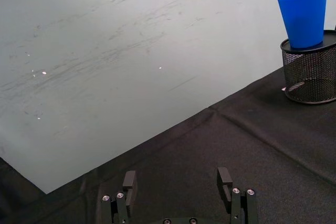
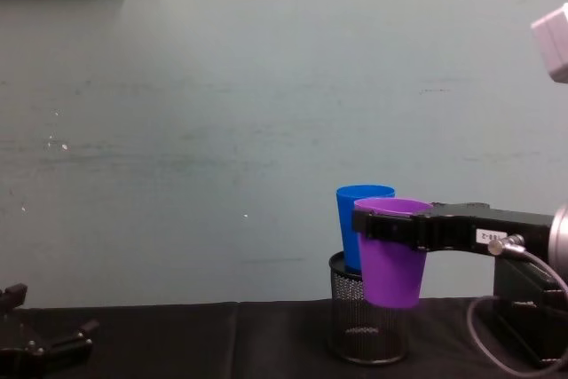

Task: Pick up one cup with a gripper and tap it against the other cup.

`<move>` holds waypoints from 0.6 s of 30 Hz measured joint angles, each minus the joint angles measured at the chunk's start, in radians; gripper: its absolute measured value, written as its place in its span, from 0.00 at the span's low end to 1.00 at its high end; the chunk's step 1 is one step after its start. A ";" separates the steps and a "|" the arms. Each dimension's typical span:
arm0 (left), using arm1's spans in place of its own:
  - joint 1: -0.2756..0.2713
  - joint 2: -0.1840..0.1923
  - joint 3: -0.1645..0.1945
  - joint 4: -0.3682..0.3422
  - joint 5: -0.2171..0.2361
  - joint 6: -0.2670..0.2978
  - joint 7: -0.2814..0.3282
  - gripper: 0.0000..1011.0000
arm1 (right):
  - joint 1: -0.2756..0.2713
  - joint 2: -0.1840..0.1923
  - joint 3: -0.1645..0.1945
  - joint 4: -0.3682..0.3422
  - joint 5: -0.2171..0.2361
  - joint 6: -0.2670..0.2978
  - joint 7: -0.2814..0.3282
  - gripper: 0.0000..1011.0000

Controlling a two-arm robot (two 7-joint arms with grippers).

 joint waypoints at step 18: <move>0.000 0.000 0.000 0.000 0.000 0.000 0.000 0.99 | 0.155 -0.078 -0.030 0.235 -0.045 -0.038 0.016 0.72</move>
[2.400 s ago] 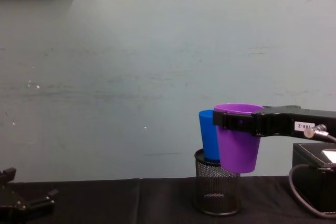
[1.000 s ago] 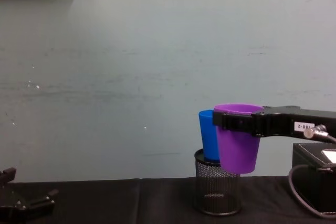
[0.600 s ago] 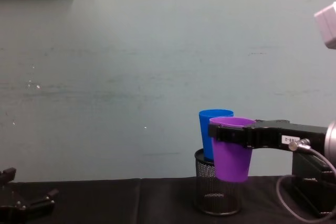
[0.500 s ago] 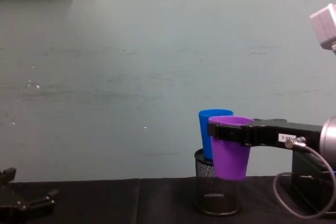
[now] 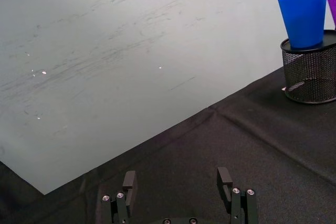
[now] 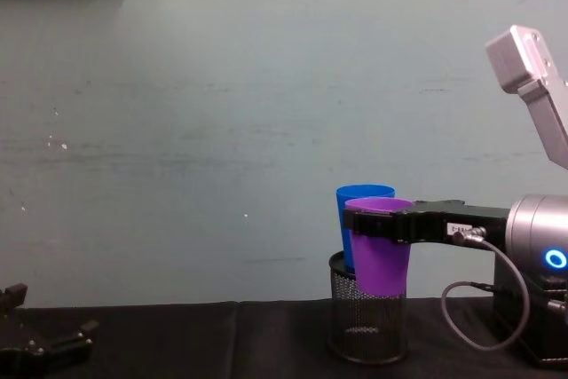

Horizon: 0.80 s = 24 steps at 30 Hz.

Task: Pick up one cup with a gripper and tap it against the other cup.

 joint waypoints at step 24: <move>0.000 0.000 0.000 0.000 0.000 0.000 0.000 0.99 | 0.106 -0.070 0.020 0.161 -0.056 -0.046 0.008 0.72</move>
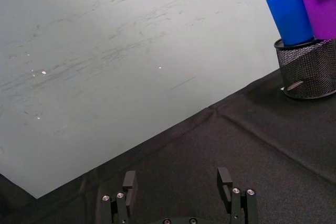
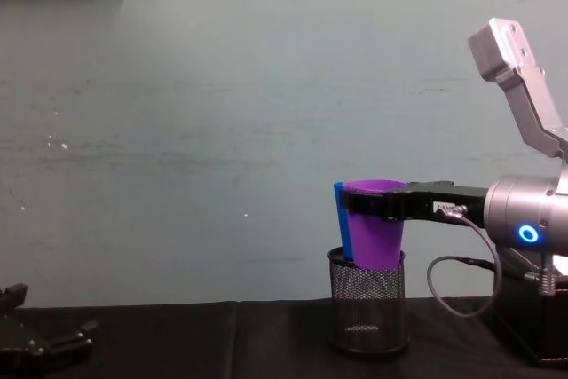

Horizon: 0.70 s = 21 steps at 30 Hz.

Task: Pick up one cup with a gripper and tap it against the other cup.

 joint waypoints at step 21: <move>0.000 0.000 0.000 0.000 0.000 0.000 0.000 0.99 | 0.014 -0.017 0.018 0.015 -0.009 -0.004 0.009 0.72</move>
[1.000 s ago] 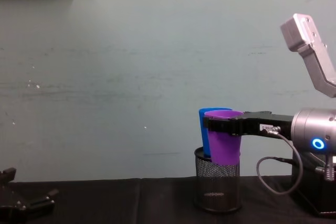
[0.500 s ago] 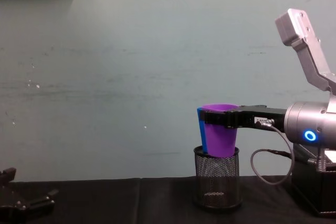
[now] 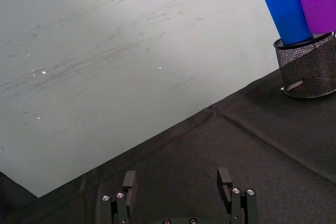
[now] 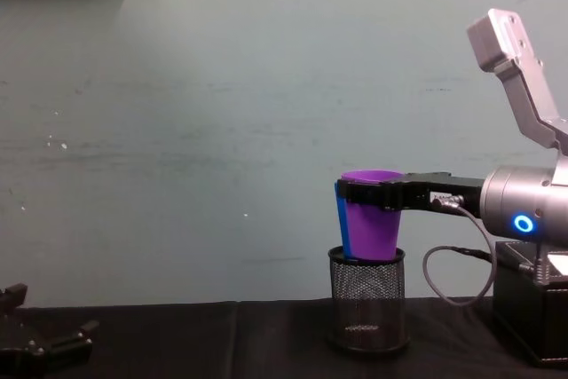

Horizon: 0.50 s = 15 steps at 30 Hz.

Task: Pick up one cup with a gripper and tap it against the other cup.

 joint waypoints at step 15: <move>0.000 0.000 0.000 0.000 0.000 0.000 0.000 0.99 | 0.017 -0.009 0.003 0.019 -0.004 -0.006 0.009 0.72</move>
